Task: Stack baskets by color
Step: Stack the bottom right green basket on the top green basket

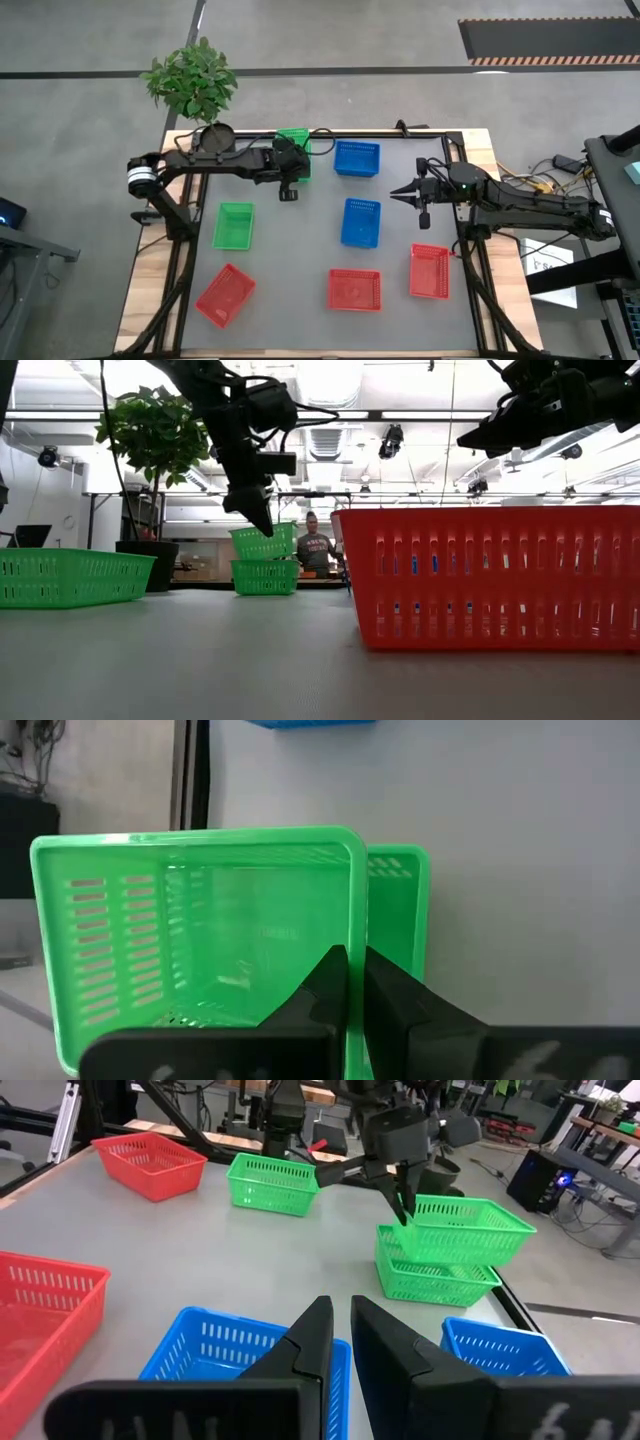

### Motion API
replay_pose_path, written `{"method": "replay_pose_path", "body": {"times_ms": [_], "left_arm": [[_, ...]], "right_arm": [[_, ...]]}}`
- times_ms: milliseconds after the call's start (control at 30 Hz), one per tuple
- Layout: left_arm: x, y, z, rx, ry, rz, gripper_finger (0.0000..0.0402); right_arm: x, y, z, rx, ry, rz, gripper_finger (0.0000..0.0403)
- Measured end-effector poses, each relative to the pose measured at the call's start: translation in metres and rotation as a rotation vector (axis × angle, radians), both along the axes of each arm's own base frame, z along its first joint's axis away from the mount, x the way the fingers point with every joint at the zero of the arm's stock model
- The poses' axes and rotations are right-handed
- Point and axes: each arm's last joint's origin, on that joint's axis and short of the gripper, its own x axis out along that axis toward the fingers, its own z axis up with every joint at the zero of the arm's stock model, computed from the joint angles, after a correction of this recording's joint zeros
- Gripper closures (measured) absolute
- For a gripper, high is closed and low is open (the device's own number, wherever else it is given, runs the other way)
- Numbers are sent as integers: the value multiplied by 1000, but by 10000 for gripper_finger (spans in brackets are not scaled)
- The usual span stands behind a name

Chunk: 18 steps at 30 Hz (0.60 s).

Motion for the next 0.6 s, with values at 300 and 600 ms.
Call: {"method": "replay_pose_path", "body": {"times_ms": [300,600], "left_arm": [[-1,0,-2,-71,-11,-40,402],[-1,2,-2,-70,-11,-33,401]], "right_arm": [[0,0,0,0,1,0,369],[0,0,-2,1,5,0,369]]}}
